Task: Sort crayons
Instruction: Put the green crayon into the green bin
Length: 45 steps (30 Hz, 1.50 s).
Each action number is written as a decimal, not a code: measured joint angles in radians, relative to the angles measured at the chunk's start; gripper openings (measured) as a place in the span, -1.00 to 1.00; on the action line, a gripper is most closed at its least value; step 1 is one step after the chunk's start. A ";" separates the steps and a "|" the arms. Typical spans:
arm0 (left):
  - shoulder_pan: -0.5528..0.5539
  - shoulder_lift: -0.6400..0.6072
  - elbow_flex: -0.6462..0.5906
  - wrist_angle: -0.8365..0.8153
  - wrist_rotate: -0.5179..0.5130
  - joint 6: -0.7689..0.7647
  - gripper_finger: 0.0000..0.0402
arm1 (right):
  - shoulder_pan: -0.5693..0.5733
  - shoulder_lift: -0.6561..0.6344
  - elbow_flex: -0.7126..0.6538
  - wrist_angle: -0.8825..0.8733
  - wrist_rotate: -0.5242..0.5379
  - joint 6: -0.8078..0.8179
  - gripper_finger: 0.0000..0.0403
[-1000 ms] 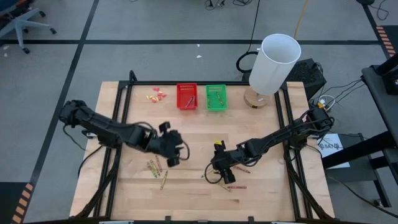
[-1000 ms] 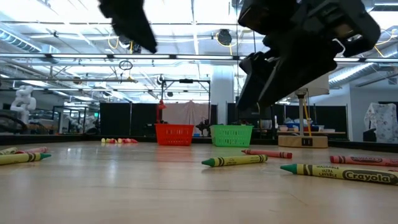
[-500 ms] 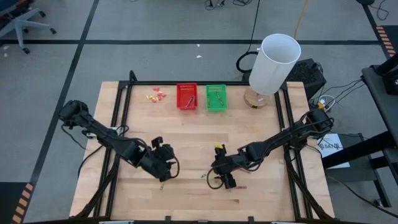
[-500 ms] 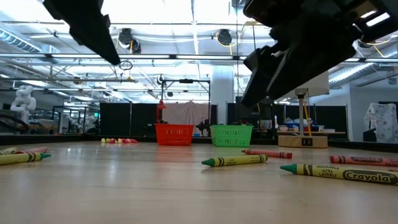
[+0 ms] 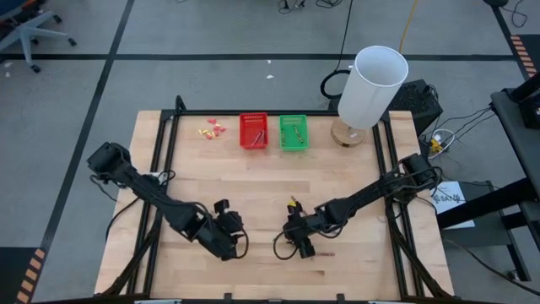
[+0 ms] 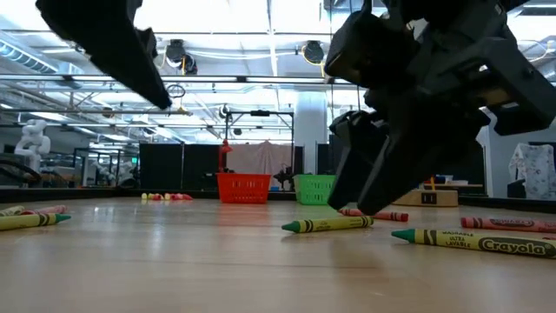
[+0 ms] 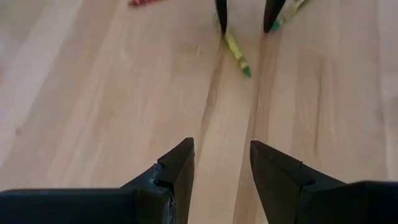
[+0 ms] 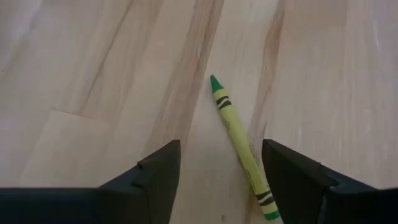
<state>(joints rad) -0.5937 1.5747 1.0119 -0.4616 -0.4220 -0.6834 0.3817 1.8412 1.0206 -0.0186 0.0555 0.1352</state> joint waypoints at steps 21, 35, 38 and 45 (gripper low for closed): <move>-0.045 0.074 0.000 -0.031 0.048 -0.145 -0.23 | -0.009 0.000 0.000 -0.009 0.053 -0.080 -0.21; -0.157 0.076 0.000 -0.153 0.052 -0.508 -0.23 | -0.009 0.000 0.000 -0.008 0.052 -0.080 -0.21; -0.185 0.096 0.002 -0.149 0.052 -0.529 -0.23 | -0.009 0.000 0.000 -0.008 0.052 -0.076 -0.21; -0.231 0.178 0.001 -0.079 0.047 -0.601 -0.23 | -0.009 0.000 0.000 -0.008 0.052 -0.066 -0.21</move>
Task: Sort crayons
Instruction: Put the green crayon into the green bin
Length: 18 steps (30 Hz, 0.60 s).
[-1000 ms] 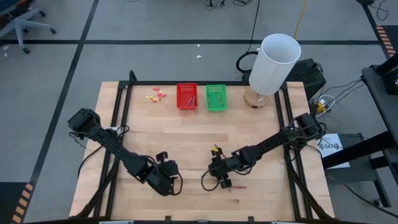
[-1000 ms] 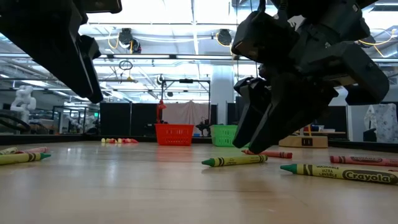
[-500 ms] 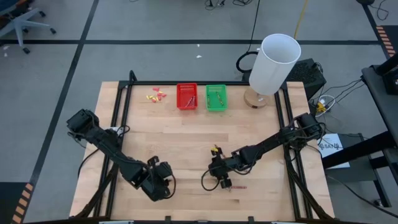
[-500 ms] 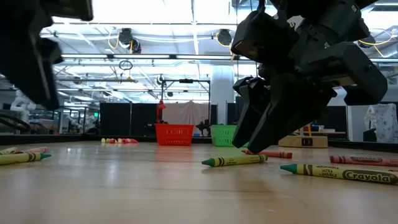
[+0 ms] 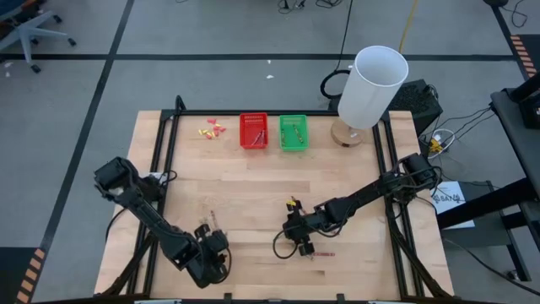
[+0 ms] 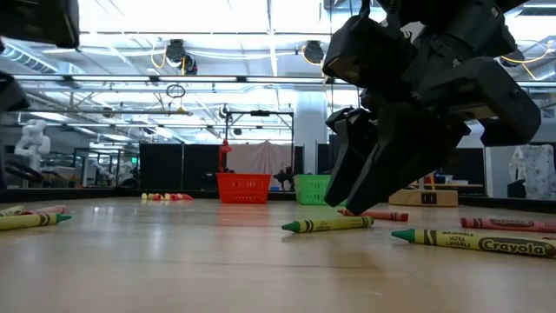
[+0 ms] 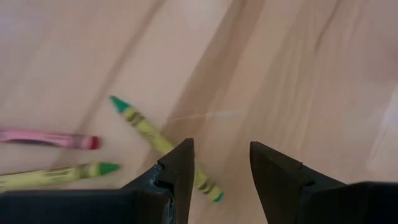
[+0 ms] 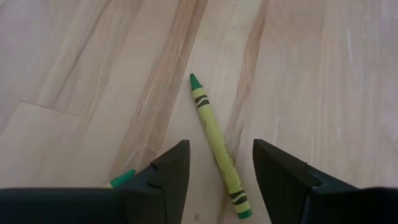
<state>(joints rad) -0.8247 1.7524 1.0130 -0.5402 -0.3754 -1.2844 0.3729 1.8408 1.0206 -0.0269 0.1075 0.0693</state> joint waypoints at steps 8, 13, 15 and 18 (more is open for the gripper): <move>-0.040 0.047 0.020 -0.056 0.000 -0.046 -0.23 | 0.000 0.000 0.000 0.000 0.000 0.008 -0.21; -0.045 0.047 0.060 -0.141 -0.018 -0.042 -0.23 | 0.000 0.000 0.000 0.000 0.000 0.006 -0.21; -0.044 0.047 0.064 -0.154 -0.021 -0.041 -0.23 | 0.000 0.000 0.000 0.000 0.000 0.005 -0.21; -0.048 0.046 0.064 -0.195 -0.022 -0.047 -0.23 | 0.000 0.000 0.000 0.000 0.000 0.005 -0.21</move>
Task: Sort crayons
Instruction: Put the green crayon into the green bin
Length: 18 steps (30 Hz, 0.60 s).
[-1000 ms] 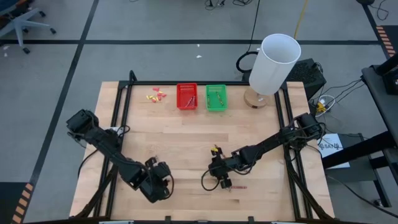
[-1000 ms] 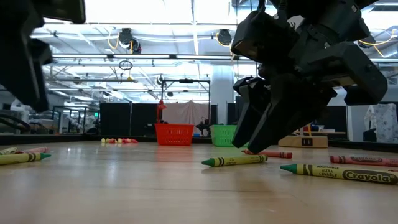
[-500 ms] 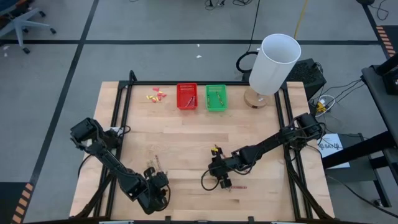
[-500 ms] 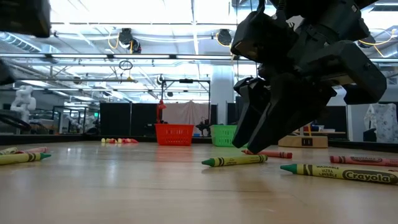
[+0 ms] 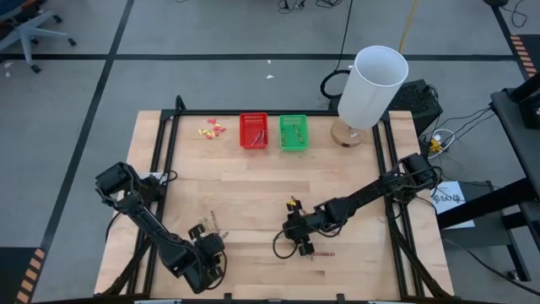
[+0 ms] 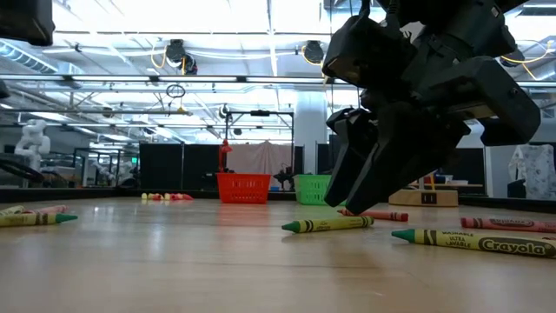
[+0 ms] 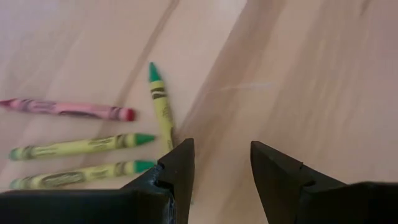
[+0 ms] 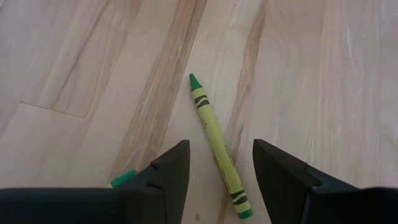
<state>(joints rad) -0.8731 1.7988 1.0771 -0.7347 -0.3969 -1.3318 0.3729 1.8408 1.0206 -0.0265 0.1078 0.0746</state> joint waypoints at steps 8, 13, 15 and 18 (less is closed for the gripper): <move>-0.014 0.000 0.000 -0.093 0.000 -0.077 -0.23 | 0.000 0.000 0.000 0.000 0.000 0.003 -0.21; -0.019 0.000 0.000 -0.091 0.003 -0.076 -0.23 | 0.000 0.000 0.000 0.000 0.000 0.003 -0.21; -0.022 0.000 0.000 -0.091 0.003 -0.073 -0.23 | 0.000 0.000 0.000 0.000 0.000 0.003 -0.21; -0.032 0.005 -0.002 -0.090 0.000 -0.067 -0.23 | 0.000 0.000 0.000 0.000 0.000 0.003 -0.21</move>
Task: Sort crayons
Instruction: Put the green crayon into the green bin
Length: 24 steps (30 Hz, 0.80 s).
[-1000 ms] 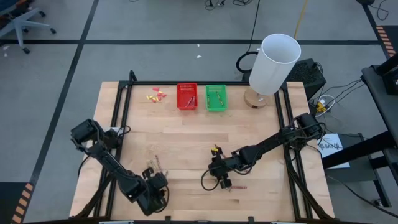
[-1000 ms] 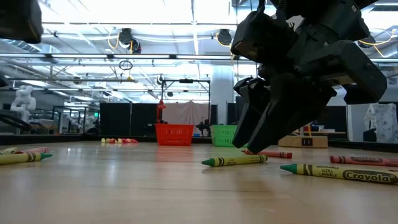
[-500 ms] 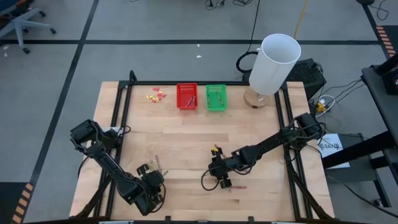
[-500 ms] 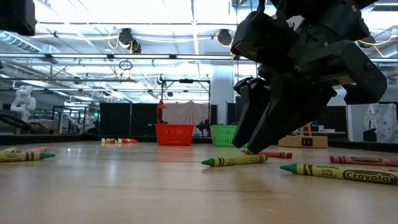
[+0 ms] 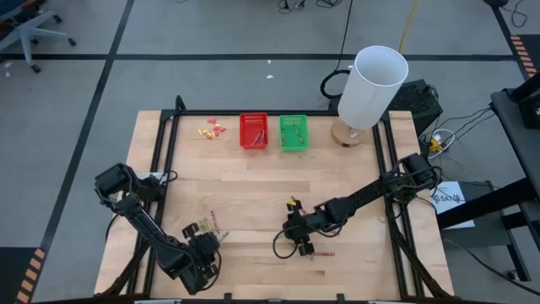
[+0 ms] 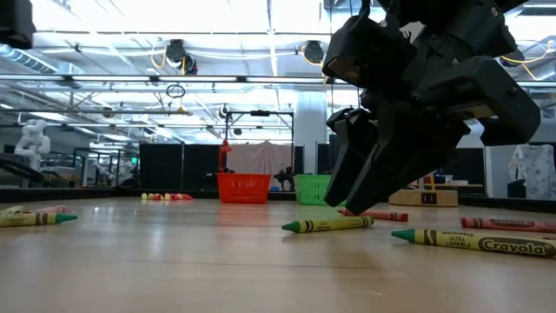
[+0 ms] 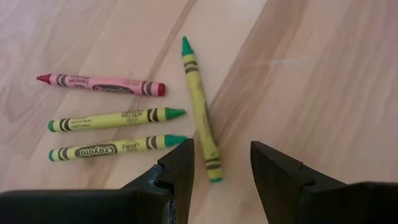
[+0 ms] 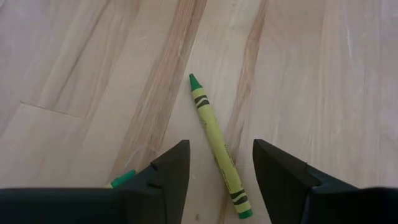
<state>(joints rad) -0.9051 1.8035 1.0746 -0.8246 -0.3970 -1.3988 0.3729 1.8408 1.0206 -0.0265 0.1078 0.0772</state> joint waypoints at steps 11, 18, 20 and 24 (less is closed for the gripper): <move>-0.010 0.072 0.001 0.058 -0.067 0.074 -0.23 | 0.000 0.000 0.000 0.000 0.000 -0.002 -0.21; -0.018 0.092 0.000 0.058 -0.152 0.017 -0.23 | 0.000 0.000 0.000 0.000 0.000 0.000 -0.21; -0.018 0.095 -0.002 0.050 -0.199 -0.012 -0.24 | 0.000 0.000 0.000 0.000 0.000 0.000 -0.21; -0.016 0.095 -0.019 0.056 -0.239 -0.062 -0.34 | 0.000 0.000 0.000 0.000 0.000 0.003 -0.21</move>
<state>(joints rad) -0.9215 1.8984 1.0554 -0.7689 -0.6363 -1.4610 0.3729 1.8408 1.0206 -0.0261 0.1078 0.0806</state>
